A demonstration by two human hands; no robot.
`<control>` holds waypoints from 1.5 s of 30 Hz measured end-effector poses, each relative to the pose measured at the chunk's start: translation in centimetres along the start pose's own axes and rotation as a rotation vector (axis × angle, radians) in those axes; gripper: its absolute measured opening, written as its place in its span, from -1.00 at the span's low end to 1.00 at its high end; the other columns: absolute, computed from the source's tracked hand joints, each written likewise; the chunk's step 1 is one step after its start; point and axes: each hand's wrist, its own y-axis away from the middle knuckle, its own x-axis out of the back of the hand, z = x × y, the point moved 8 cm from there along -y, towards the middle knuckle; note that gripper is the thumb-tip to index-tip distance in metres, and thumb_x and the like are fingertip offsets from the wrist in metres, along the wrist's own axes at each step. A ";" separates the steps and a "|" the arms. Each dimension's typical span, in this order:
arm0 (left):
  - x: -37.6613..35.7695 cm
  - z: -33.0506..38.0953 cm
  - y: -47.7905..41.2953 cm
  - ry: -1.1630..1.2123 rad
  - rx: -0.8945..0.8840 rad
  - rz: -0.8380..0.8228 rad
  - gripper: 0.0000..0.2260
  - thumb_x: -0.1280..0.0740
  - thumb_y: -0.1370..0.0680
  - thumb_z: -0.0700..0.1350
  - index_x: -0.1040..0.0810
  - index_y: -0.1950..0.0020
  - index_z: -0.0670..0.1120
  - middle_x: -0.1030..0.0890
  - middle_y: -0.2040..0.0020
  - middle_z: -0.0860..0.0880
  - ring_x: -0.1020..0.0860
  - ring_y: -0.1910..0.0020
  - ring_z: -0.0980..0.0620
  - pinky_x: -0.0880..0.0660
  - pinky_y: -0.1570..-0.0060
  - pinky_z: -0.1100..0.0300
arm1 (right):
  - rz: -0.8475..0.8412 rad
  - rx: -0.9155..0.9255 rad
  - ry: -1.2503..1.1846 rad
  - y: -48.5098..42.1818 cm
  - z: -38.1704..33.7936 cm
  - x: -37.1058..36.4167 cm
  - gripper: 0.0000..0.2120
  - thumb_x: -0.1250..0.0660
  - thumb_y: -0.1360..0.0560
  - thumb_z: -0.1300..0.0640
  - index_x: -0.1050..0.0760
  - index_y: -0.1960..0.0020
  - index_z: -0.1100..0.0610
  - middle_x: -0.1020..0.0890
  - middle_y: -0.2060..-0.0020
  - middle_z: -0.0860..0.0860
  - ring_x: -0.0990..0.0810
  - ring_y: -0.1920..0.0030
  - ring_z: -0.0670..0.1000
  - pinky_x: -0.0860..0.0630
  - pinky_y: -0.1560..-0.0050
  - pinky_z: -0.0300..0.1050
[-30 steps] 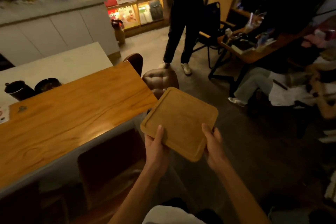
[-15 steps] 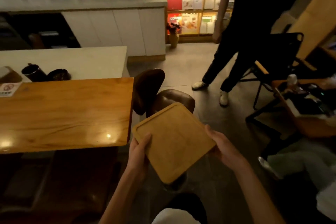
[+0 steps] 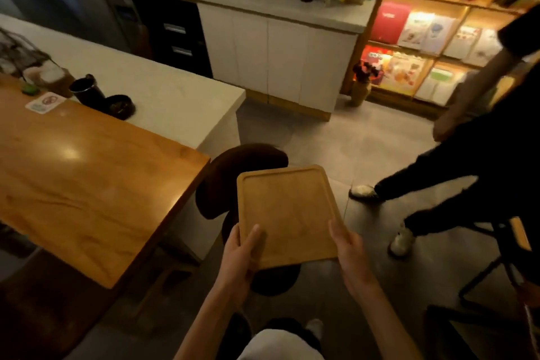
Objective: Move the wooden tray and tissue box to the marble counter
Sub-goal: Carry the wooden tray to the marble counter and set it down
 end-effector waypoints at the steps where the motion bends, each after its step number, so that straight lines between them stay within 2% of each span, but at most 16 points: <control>1: -1.5 0.2 -1.1 0.040 -0.011 0.017 -0.71 -0.32 -0.60 -0.01 -0.41 -0.31 0.11 -0.51 -0.31 -0.08 -0.55 -0.25 -0.16 -0.55 -0.21 -0.18 | -0.012 0.012 0.017 -2.2 -1.3 0.9 -0.61 -0.26 -0.53 -0.27 -0.59 -0.13 -0.02 -0.70 -0.06 0.05 -0.71 -0.02 0.03 -0.63 -0.10 0.07; 3: -4.0 0.8 -2.9 0.098 -0.027 0.091 -0.65 -0.30 -0.61 -0.04 -0.39 -0.39 0.05 -0.49 -0.33 -0.10 -0.54 -0.27 -0.18 -0.56 -0.21 -0.17 | -0.045 0.013 0.028 -6.3 -3.3 2.1 -0.61 -0.26 -0.49 -0.30 -0.59 -0.10 -0.05 -0.70 -0.08 0.04 -0.70 -0.03 0.01 -0.62 -0.09 0.05; 7: -7.6 3.4 -7.9 0.198 -0.096 0.230 -0.61 -0.27 -0.63 -0.06 -0.35 -0.46 0.03 -0.50 -0.32 -0.09 -0.55 -0.26 -0.17 -0.51 -0.25 -0.25 | -0.184 -0.025 0.084 -14.3 -6.6 2.6 -0.42 -0.29 -0.48 -0.37 -0.53 -0.34 -0.03 -0.67 -0.20 -0.03 -0.64 -0.20 0.04 -0.54 -0.28 0.18; 10: -10.0 5.3 -12.9 0.207 -0.153 0.317 -0.59 -0.27 -0.63 -0.06 -0.34 -0.48 0.01 -0.50 -0.33 -0.09 -0.56 -0.25 -0.14 -0.51 -0.27 -0.21 | -0.302 -0.048 0.177 -22.2 -8.6 2.6 -0.16 -0.37 -0.30 -0.52 -0.49 -0.38 -0.01 -0.66 -0.21 -0.01 -0.65 -0.20 0.10 -0.53 -0.29 0.24; 12: -11.2 6.1 -16.4 0.222 -0.175 0.408 -0.59 -0.28 -0.63 -0.04 -0.36 -0.47 0.00 -0.52 -0.32 -0.09 -0.56 -0.26 -0.13 -0.51 -0.28 -0.18 | -0.388 -0.043 0.223 -27.6 -10.6 2.3 -0.10 -0.39 -0.23 -0.54 -0.49 -0.38 0.01 -0.67 -0.19 -0.01 -0.66 -0.18 0.10 -0.54 -0.28 0.23; 15: -13.4 7.5 -21.2 0.298 -0.199 0.511 -0.63 -0.28 -0.64 -0.07 -0.38 -0.45 -0.01 -0.54 -0.29 -0.07 -0.56 -0.25 -0.12 -0.52 -0.28 -0.17 | -0.527 -0.079 0.273 -34.8 -14.4 1.4 -0.37 -0.41 -0.38 -0.38 -0.57 -0.26 0.04 -0.70 -0.15 0.06 -0.68 -0.15 0.12 -0.55 -0.27 0.24; 17: -15.1 9.1 -23.8 0.347 -0.216 0.565 -0.71 -0.28 -0.64 -0.09 -0.43 -0.37 0.00 -0.54 -0.25 -0.06 -0.55 -0.23 -0.12 -0.51 -0.26 -0.15 | -0.576 -0.073 0.290 -39.1 -17.6 0.6 -0.69 -0.27 -0.60 -0.14 -0.60 -0.16 0.04 -0.71 -0.11 0.12 -0.71 -0.07 0.09 -0.60 -0.19 0.15; 18: -15.7 10.0 -25.2 0.373 -0.221 0.595 -0.78 -0.27 -0.64 -0.09 -0.45 -0.29 0.03 -0.54 -0.22 -0.04 -0.55 -0.21 -0.12 -0.52 -0.25 -0.14 | -0.625 -0.054 0.307 -41.5 -19.4 -0.2 -0.76 -0.21 -0.66 -0.04 -0.60 -0.13 0.02 -0.71 -0.08 0.12 -0.72 0.00 0.04 -0.63 -0.09 0.06; 21: -16.8 12.1 -28.2 0.416 -0.236 0.673 -0.77 -0.26 -0.65 -0.06 -0.48 -0.30 -0.02 -0.55 -0.25 -0.12 -0.56 -0.20 -0.19 -0.58 -0.12 -0.09 | -0.730 0.001 0.344 -47.7 -25.1 -3.9 -0.78 -0.14 -0.69 0.01 -0.55 -0.13 -0.01 -0.70 0.02 0.05 -0.72 0.15 -0.04 -0.61 0.17 -0.13; 25: -16.5 15.1 -30.6 0.458 -0.281 0.753 -0.73 -0.28 -0.64 -0.05 -0.53 -0.29 -0.13 -0.58 -0.22 -0.23 -0.56 -0.19 -0.28 -0.55 -0.08 -0.15 | -0.879 0.038 0.439 -53.9 -30.5 -10.5 -0.71 -0.14 -0.68 -0.04 -0.57 -0.20 0.05 -0.72 0.02 0.05 -0.73 0.11 0.01 -0.63 0.19 -0.14; 28: -15.2 17.9 -33.6 0.443 -0.281 0.812 -0.69 -0.33 -0.57 -0.01 -0.56 -0.19 -0.20 -0.55 -0.08 -0.23 -0.53 -0.04 -0.22 -0.54 0.11 0.03 | -1.047 0.029 0.540 -57.6 -32.3 -15.4 -0.69 -0.17 -0.65 -0.12 -0.62 -0.17 0.00 -0.75 0.04 0.04 -0.75 0.09 0.00 -0.64 0.22 -0.16; 31: -12.8 20.3 -38.3 0.473 -0.301 0.871 -0.64 -0.36 -0.53 0.02 -0.57 -0.19 -0.21 -0.56 -0.04 -0.21 -0.52 -0.01 -0.20 -0.51 0.12 0.05 | -1.185 0.096 0.619 -62.3 -33.3 -20.3 -0.70 -0.28 -0.61 -0.05 -0.62 -0.25 0.03 -0.72 -0.05 0.08 -0.73 0.04 0.03 -0.65 0.19 -0.15; 34: -10.0 23.8 -43.7 0.462 -0.320 0.957 -0.51 -0.41 -0.44 0.12 -0.57 -0.22 -0.19 -0.56 -0.11 -0.22 -0.55 -0.03 -0.20 -0.55 0.10 -0.01 | -1.174 0.149 0.629 -67.5 -34.3 -24.6 -0.71 -0.30 -0.63 0.09 -0.58 -0.31 0.13 -0.67 -0.13 0.11 -0.69 0.01 0.01 -0.65 0.21 -0.19; 38: -7.9 29.3 -49.8 0.589 -0.411 1.101 -0.46 -0.40 -0.51 0.17 -0.48 -0.37 -0.11 -0.56 -0.28 -0.18 -0.55 -0.25 -0.24 -0.49 -0.27 -0.25 | -1.168 0.170 0.539 -72.8 -37.4 -31.0 -0.72 -0.29 -0.63 0.13 -0.56 -0.31 0.13 -0.65 -0.11 0.12 -0.66 -0.03 0.06 -0.64 0.18 -0.13; 41: -7.4 33.0 -53.0 0.714 -0.500 1.200 -0.56 -0.30 -0.62 0.06 -0.39 -0.44 -0.12 -0.57 -0.31 -0.13 -0.58 -0.25 -0.17 -0.53 -0.25 -0.22 | -1.174 0.151 0.472 -75.3 -38.9 -35.8 -0.77 -0.29 -0.63 0.11 -0.56 -0.26 0.08 -0.64 -0.11 0.09 -0.65 -0.06 0.08 -0.61 0.17 -0.11; 45: -6.4 35.8 -56.7 0.745 -0.510 1.345 -0.61 -0.29 -0.63 0.01 -0.31 -0.42 -0.01 -0.56 -0.24 -0.01 -0.61 -0.18 -0.03 -0.65 -0.04 0.05 | -1.234 0.099 0.467 -77.0 -38.3 -43.1 -0.67 -0.28 -0.63 0.08 -0.50 -0.37 0.13 -0.61 -0.20 0.12 -0.63 -0.16 0.16 -0.62 0.05 0.04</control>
